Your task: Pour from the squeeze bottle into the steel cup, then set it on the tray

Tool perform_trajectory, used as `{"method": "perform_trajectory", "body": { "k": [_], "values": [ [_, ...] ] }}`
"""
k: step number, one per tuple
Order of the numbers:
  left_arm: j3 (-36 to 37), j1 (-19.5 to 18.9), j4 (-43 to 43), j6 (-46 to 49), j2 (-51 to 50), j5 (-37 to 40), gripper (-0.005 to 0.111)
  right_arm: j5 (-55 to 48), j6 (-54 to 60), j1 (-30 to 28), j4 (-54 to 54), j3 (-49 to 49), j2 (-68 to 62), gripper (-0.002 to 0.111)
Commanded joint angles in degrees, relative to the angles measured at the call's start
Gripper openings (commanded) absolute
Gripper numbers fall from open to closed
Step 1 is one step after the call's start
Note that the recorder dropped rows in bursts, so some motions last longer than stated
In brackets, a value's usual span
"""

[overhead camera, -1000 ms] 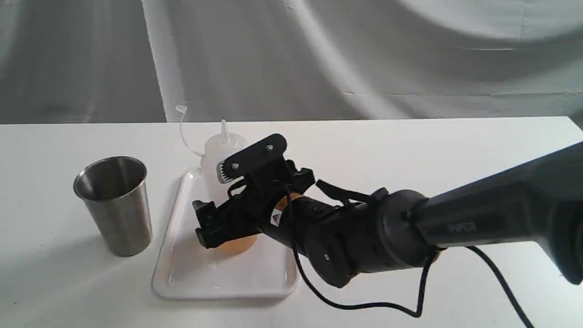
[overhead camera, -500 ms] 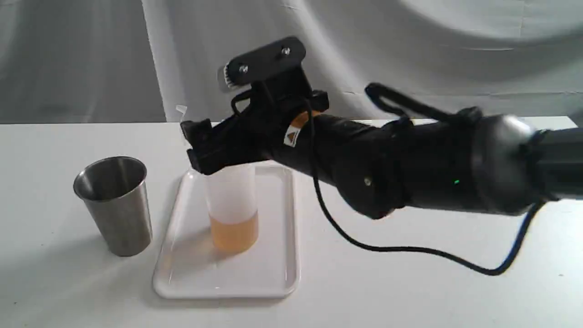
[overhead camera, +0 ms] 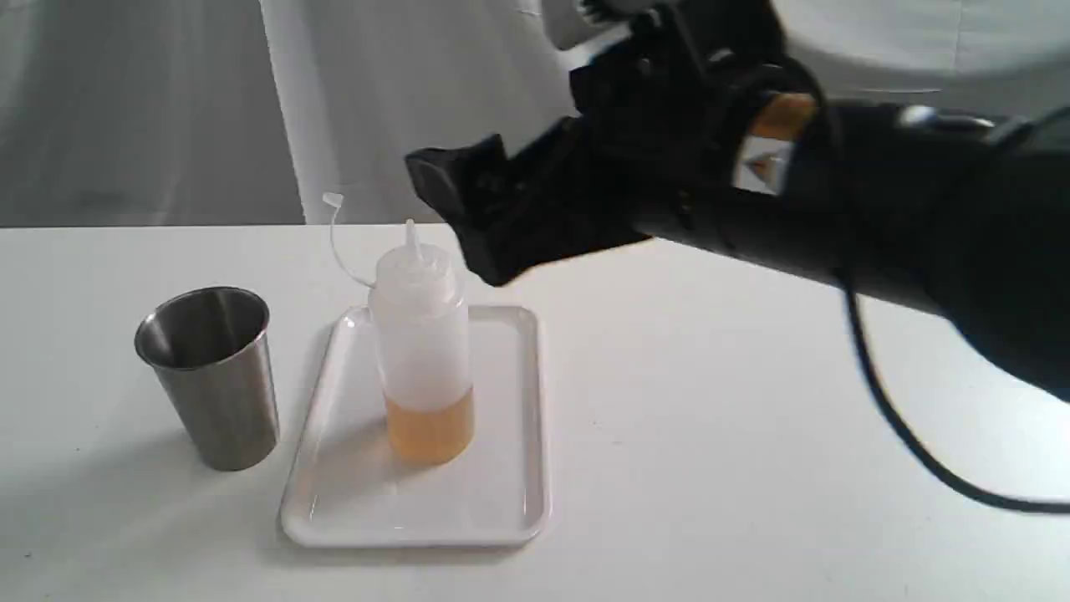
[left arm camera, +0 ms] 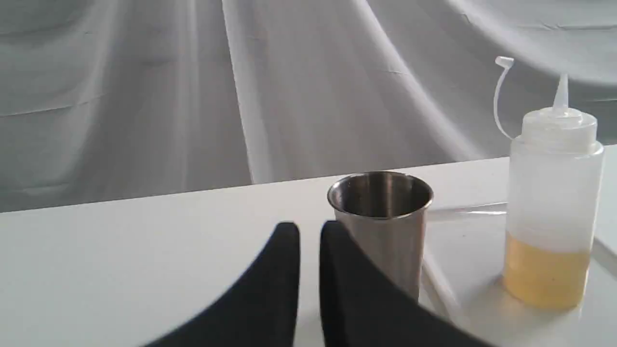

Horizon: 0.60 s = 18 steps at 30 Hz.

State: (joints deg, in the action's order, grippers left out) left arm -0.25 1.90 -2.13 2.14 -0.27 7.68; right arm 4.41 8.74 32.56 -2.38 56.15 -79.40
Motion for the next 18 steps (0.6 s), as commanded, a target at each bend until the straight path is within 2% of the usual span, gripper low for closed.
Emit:
{"method": "perform_trajectory", "body": {
  "k": [1,5,11,18],
  "values": [
    [0.3,0.3,-0.2,-0.1,0.3,-0.1,0.008,0.9,-0.4,0.0,0.9,-8.4,9.0,0.093],
    [0.3,0.3,-0.2,-0.1,0.3,-0.1,0.008,0.4,-1.4,0.0,0.9,-17.9,18.7,0.083],
    [0.3,0.3,-0.2,-0.2,0.3,-0.1,0.008,-9.5,-1.4,0.0,0.9,-26.9,33.8,0.046],
    [0.3,0.3,-0.2,-0.2,0.3,-0.1,0.008,-16.5,-1.4,0.0,0.9,-29.0,44.2,0.005]
  ]
}}
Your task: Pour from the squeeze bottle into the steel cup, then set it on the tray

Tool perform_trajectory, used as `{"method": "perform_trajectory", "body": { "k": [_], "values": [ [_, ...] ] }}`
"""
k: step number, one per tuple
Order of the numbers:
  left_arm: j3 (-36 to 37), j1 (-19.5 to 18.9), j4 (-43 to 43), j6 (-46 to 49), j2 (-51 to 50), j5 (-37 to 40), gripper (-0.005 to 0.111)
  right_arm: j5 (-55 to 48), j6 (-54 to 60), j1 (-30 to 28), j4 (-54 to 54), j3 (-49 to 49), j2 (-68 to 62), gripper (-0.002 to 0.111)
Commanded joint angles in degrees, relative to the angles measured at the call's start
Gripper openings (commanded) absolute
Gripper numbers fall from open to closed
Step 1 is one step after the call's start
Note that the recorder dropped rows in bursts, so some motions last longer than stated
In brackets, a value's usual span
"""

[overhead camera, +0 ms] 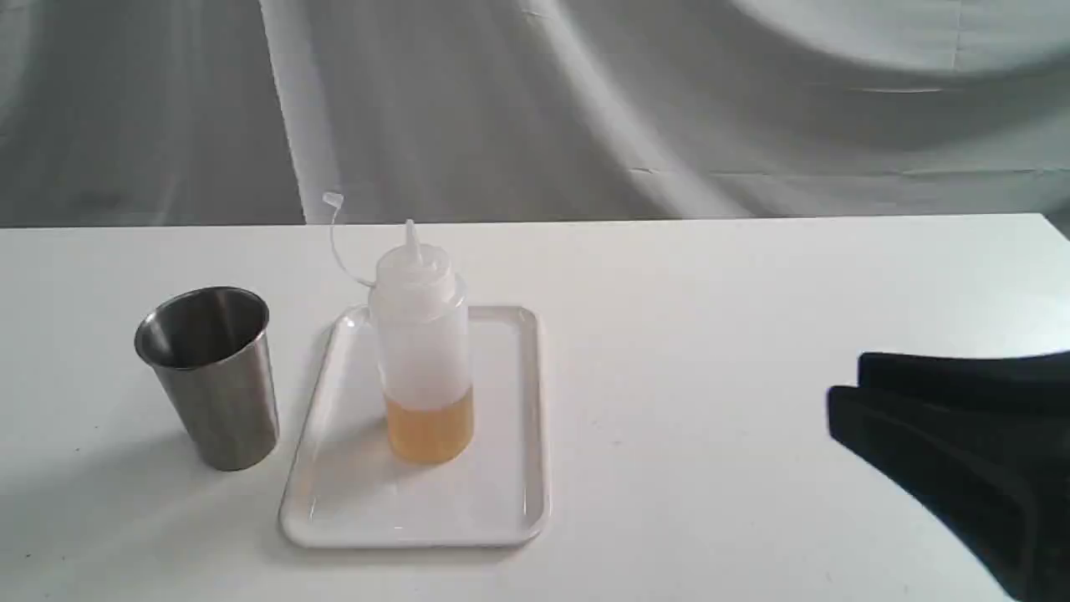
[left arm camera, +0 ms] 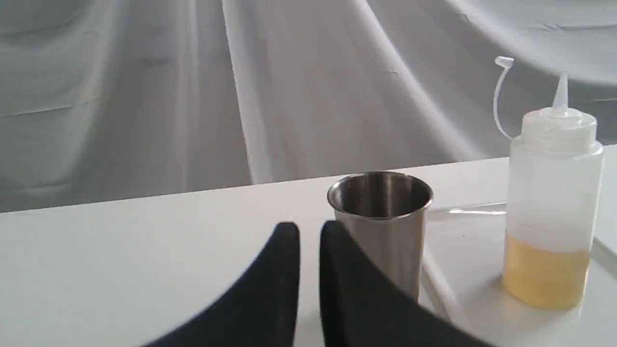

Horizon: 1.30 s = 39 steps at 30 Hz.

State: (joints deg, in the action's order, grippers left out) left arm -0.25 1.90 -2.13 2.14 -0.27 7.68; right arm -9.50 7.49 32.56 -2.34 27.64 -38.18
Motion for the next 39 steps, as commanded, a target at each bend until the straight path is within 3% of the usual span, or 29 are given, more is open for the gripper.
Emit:
{"method": "perform_trajectory", "body": {
  "k": [1,8,22,27,39],
  "values": [
    [0.3,0.3,-0.2,-0.1,0.3,-0.1,0.008,-3.6,-0.2,0.0,0.6,-0.5,3.7,0.002],
    [0.3,0.3,-0.2,-0.1,0.3,-0.1,0.008,-11.7,-0.3,0.0,0.1,-0.5,4.6,0.0],
    [0.3,0.3,-0.2,-0.2,0.3,-0.1,0.008,-12.6,-0.4,-0.3,0.1,-0.9,5.6,0.0],
    [0.3,0.3,-0.2,-0.1,0.3,-0.1,0.008,-11.0,-0.4,-6.3,-0.3,-5.9,10.6,0.0],
    [0.3,0.3,-0.2,-0.4,0.3,-0.1,0.008,-3.6,-0.2,-26.9,-1.8,-20.9,30.4,0.0]
  ]
}}
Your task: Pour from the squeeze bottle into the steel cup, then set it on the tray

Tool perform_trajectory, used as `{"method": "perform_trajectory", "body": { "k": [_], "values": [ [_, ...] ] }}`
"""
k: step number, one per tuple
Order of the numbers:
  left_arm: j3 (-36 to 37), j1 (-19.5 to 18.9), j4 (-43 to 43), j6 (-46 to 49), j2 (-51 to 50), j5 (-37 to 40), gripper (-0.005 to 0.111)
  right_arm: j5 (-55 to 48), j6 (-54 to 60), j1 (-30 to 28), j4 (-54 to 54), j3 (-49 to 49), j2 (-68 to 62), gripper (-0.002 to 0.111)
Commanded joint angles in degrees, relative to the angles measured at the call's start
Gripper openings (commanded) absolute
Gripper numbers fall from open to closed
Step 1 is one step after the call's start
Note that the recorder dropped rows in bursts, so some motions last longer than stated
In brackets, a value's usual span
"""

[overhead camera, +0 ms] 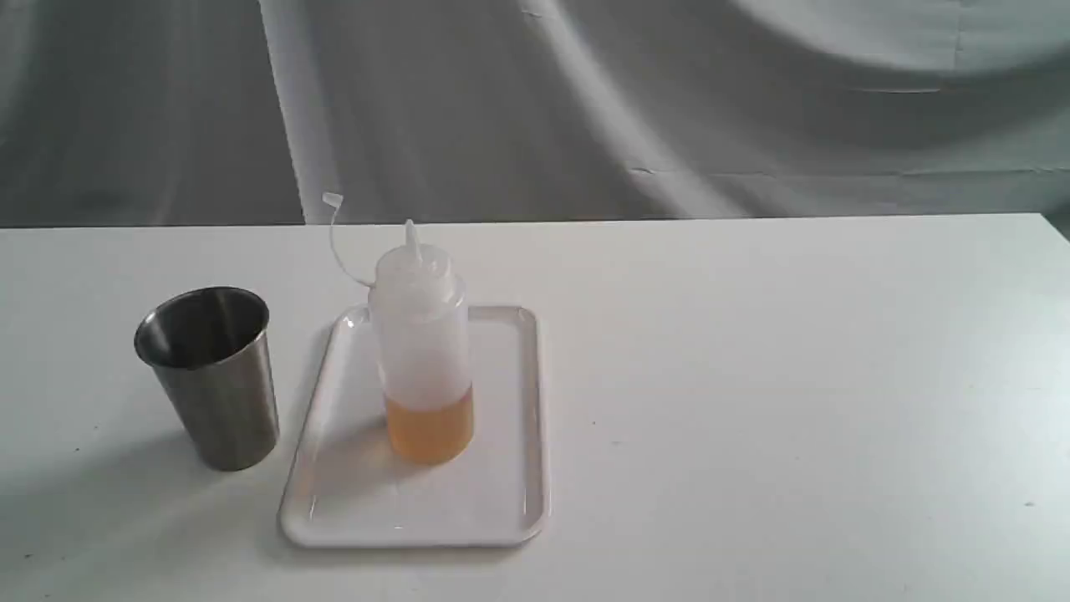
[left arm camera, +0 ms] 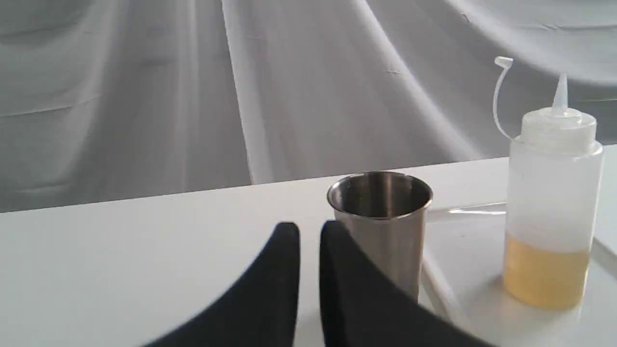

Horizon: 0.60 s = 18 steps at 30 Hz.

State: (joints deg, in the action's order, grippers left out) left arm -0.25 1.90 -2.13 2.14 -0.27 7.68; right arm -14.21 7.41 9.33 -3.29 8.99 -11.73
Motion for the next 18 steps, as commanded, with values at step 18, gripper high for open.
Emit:
{"method": "perform_trajectory", "body": {
  "k": [18],
  "values": [
    [0.3,0.3,-0.2,-0.2,0.3,-0.1,0.008,-4.7,-0.3,-9.3,8.8,-9.0,11.7,0.0]
  ]
}}
